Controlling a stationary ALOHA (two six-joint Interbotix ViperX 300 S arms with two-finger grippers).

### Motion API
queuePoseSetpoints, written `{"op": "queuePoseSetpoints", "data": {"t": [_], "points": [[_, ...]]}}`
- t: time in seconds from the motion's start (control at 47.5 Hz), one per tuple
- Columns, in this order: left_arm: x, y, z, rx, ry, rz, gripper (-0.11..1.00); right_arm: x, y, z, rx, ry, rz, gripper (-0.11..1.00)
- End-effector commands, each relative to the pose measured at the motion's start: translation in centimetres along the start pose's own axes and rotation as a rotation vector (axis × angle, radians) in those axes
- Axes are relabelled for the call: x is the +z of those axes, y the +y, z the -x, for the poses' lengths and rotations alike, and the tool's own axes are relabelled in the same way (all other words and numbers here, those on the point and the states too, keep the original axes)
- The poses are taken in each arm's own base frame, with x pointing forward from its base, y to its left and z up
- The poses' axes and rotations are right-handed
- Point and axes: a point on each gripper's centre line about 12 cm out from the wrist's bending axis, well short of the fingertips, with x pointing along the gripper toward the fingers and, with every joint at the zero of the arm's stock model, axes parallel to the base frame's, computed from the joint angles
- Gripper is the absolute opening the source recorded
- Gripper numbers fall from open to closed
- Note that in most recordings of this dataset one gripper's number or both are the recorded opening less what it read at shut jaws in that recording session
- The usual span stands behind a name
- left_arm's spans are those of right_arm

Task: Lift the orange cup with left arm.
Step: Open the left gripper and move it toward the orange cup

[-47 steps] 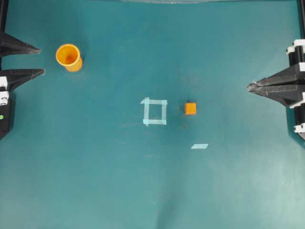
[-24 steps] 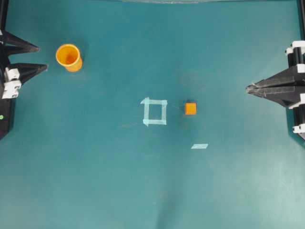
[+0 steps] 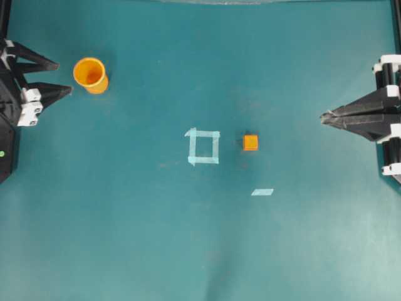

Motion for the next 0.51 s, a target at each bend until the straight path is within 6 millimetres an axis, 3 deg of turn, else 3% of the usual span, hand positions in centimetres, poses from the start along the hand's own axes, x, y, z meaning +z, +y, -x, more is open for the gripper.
{"op": "queuePoseSetpoints", "data": {"t": [0.0, 0.232, 0.485], "points": [[0.2, 0.2, -0.9, 0.012, 0.015, 0.022, 0.74, 0.8, 0.0, -0.2, -0.002, -0.018, 0.0, 0.0], [-0.7, 1.1, -3.0, 0.058, 0.086, 0.136, 0.74, 0.7, 0.0, -0.2, 0.0, -0.014, 0.0, 0.0], [-1.5, 1.2, -3.5, 0.048, 0.049, 0.14, 0.74, 0.4, 0.0, -0.2, 0.0, 0.014, -0.003, 0.0]]}}
